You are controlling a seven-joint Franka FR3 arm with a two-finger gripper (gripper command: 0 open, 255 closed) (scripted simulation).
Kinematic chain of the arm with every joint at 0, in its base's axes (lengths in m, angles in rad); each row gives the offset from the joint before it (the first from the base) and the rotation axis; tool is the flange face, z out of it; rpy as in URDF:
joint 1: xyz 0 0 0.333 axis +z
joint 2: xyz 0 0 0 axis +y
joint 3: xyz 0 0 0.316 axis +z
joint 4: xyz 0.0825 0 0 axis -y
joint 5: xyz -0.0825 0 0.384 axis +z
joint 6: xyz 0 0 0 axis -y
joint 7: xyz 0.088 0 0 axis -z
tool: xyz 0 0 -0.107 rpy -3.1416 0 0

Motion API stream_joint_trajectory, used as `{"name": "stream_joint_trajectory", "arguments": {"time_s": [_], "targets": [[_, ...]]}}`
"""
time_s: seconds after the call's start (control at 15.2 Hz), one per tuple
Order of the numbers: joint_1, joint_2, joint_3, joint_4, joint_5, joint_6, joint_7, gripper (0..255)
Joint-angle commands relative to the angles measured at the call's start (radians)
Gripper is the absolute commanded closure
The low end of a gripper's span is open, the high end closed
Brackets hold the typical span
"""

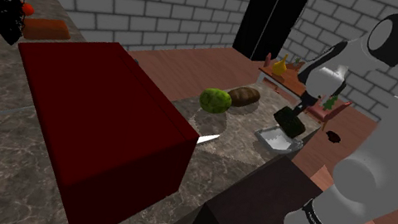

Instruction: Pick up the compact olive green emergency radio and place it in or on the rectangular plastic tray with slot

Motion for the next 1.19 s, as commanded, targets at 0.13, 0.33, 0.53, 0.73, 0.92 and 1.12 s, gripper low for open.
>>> {"name": "stream_joint_trajectory", "arguments": {"time_s": [0.13,0.33,0.53,0.73,0.92,1.12], "targets": [[-0.024,0.051,0.023,0.008,0.043,0.036,-0.04,255],[-0.033,0.073,0.035,0.01,0.062,0.055,-0.054,255],[-0.033,0.073,0.035,0.01,0.062,0.055,-0.054,255],[-0.033,0.073,0.035,0.01,0.062,0.055,-0.054,255],[-0.033,0.074,0.035,0.01,0.062,0.055,-0.054,0],[-0.033,0.074,0.035,0.011,0.062,0.055,-0.054,0]]}}
